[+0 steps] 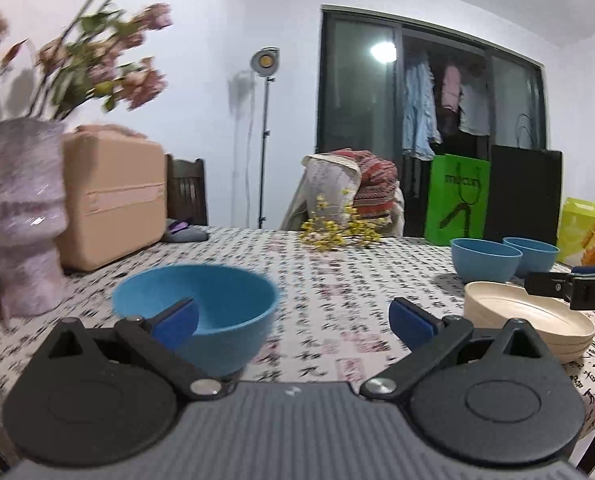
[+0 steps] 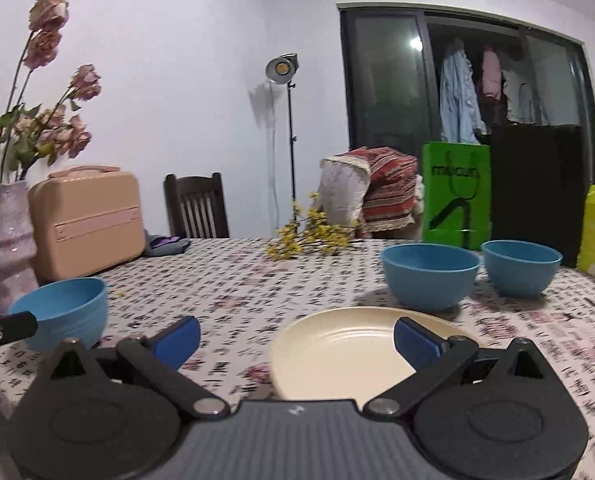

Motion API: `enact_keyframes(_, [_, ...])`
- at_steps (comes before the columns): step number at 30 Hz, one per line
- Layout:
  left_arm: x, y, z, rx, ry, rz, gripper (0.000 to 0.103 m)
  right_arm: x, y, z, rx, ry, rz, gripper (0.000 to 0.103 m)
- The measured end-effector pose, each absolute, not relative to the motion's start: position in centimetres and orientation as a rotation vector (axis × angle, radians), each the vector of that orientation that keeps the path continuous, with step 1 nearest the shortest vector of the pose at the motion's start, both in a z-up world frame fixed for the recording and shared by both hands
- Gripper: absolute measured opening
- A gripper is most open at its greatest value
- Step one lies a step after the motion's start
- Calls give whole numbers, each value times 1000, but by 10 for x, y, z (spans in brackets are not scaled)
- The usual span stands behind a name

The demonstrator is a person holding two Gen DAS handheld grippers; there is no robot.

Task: Organize plates and bowls
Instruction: 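Withdraw both open grippers back toward the cream plates and blue bowls, then move both open grippers toward the two blue bowls by the green bag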

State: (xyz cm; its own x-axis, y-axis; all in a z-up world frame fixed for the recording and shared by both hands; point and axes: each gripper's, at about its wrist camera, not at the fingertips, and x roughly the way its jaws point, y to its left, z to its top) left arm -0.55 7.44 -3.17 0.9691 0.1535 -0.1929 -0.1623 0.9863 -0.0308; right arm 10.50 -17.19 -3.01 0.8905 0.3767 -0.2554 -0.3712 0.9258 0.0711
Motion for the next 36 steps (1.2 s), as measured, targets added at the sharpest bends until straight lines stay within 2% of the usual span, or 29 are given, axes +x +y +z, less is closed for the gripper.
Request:
enact_keyframes(11, [45,24,-7,12,200,53,103,133,-214,-10,-22,229,328,103])
enact_keyframes(36, [179,-37,64,-16,316,-62,103,259,-293,58,131,270,264,103])
